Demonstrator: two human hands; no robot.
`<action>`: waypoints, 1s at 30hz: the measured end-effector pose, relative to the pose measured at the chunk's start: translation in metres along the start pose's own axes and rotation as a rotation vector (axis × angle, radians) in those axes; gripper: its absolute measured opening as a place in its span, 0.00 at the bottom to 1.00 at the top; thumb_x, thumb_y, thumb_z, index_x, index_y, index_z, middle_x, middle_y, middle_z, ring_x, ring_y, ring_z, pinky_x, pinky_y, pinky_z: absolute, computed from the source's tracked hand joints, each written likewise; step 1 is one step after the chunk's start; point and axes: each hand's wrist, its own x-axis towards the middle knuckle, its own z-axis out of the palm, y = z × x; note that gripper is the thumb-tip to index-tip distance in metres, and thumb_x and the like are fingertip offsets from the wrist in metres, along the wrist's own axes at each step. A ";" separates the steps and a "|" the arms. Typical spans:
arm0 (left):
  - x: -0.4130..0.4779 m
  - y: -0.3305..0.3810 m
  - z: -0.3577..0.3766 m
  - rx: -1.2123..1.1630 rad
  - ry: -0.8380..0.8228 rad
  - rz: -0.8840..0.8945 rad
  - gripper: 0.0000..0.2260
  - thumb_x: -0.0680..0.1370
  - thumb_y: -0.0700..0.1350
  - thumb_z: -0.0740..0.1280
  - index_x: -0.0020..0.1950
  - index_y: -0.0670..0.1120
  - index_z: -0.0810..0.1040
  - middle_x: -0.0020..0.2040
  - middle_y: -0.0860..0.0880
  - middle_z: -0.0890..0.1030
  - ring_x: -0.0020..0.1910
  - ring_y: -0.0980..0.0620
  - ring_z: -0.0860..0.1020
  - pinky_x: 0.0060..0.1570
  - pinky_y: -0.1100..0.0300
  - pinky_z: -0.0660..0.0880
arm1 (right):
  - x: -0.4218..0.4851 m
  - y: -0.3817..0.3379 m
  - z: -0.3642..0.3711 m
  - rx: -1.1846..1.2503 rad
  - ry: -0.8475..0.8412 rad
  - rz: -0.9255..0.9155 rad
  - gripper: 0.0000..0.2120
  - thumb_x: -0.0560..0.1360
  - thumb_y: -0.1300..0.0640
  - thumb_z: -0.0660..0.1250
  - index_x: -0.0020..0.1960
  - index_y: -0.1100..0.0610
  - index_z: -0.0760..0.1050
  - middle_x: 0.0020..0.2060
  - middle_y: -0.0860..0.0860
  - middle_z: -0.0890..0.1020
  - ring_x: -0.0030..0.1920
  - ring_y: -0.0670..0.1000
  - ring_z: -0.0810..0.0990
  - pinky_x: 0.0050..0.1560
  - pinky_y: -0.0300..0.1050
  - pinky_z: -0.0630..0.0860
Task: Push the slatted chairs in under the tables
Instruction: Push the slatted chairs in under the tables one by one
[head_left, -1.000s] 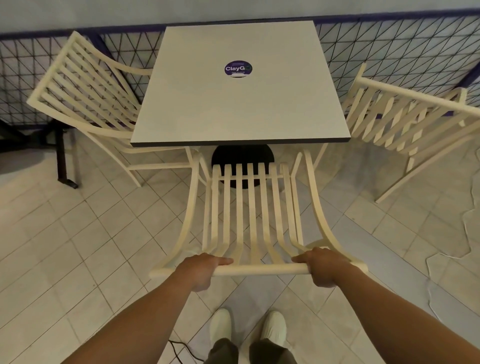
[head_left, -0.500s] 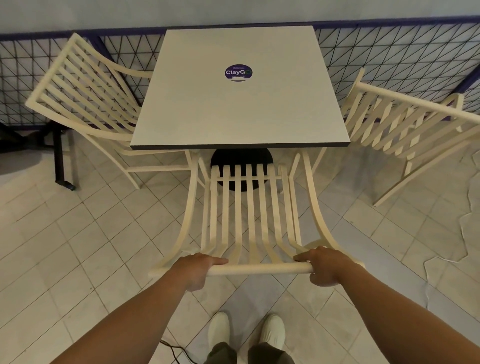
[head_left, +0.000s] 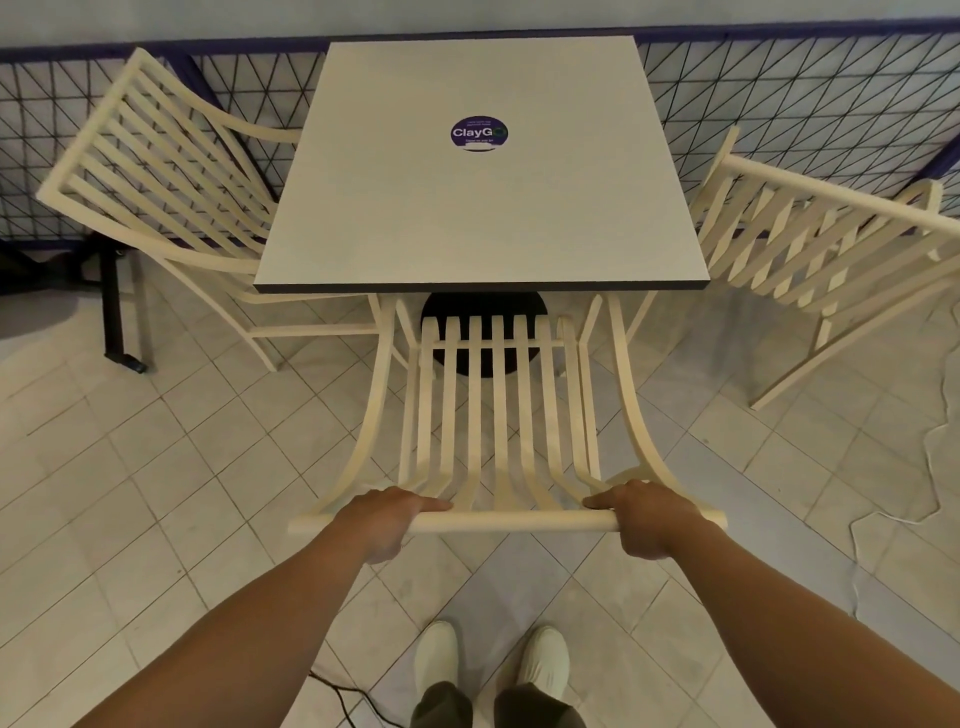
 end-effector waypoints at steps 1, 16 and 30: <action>0.002 -0.001 -0.002 0.001 -0.002 0.000 0.40 0.77 0.31 0.62 0.75 0.72 0.59 0.60 0.50 0.76 0.50 0.48 0.79 0.46 0.54 0.77 | 0.002 0.000 -0.001 0.005 -0.002 -0.004 0.34 0.74 0.62 0.67 0.75 0.38 0.65 0.60 0.48 0.78 0.55 0.51 0.78 0.59 0.48 0.77; 0.007 -0.001 -0.019 0.007 0.006 0.006 0.39 0.78 0.31 0.61 0.76 0.71 0.59 0.60 0.50 0.76 0.45 0.50 0.74 0.42 0.57 0.71 | 0.017 0.005 -0.012 0.023 0.015 -0.036 0.33 0.74 0.63 0.68 0.74 0.39 0.67 0.59 0.47 0.79 0.54 0.50 0.78 0.60 0.47 0.76; 0.002 -0.001 -0.019 0.006 -0.017 0.013 0.40 0.78 0.31 0.62 0.77 0.70 0.59 0.60 0.50 0.76 0.45 0.50 0.74 0.41 0.58 0.70 | 0.014 0.002 -0.010 0.027 0.016 -0.028 0.33 0.75 0.63 0.69 0.74 0.39 0.67 0.61 0.47 0.78 0.57 0.50 0.78 0.63 0.50 0.75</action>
